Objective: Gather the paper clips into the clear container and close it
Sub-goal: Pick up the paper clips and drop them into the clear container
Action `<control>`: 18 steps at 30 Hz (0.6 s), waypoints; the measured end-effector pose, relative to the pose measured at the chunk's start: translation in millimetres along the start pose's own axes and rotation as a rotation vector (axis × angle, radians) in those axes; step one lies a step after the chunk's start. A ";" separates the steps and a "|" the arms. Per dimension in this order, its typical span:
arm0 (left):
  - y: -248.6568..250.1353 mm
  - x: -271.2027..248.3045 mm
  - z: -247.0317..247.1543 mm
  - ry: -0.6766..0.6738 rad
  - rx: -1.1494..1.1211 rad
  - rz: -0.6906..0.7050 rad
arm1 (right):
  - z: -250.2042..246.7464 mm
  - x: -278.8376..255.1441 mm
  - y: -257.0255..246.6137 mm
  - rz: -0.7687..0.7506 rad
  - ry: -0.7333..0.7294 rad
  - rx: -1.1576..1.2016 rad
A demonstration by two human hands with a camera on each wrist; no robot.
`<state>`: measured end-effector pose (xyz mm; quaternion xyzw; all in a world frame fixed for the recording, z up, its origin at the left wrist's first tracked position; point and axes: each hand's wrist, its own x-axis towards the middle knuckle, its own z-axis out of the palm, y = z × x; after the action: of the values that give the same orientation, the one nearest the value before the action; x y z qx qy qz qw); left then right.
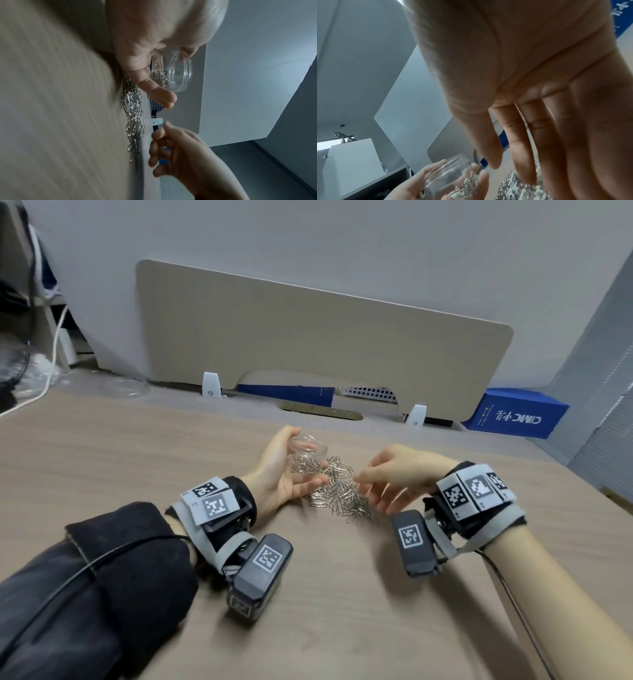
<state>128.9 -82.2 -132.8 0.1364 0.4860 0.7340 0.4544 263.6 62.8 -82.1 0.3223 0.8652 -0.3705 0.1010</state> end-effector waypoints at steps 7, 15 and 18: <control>0.5 1.2 -1.3 0.019 0.005 0.002 | 24.6 4.7 -5.1 -0.023 -0.176 -0.011; 6.8 9.4 -7.1 0.159 0.016 0.065 | 21.1 28.3 -14.6 -0.131 0.126 0.221; 9.2 12.9 -11.8 0.227 0.004 0.091 | 10.1 26.8 -6.6 -0.051 0.336 0.161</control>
<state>109.3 -79.8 -133.9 0.0754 0.5291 0.7636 0.3624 238.0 65.3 -96.5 0.3646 0.8454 -0.3820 -0.0802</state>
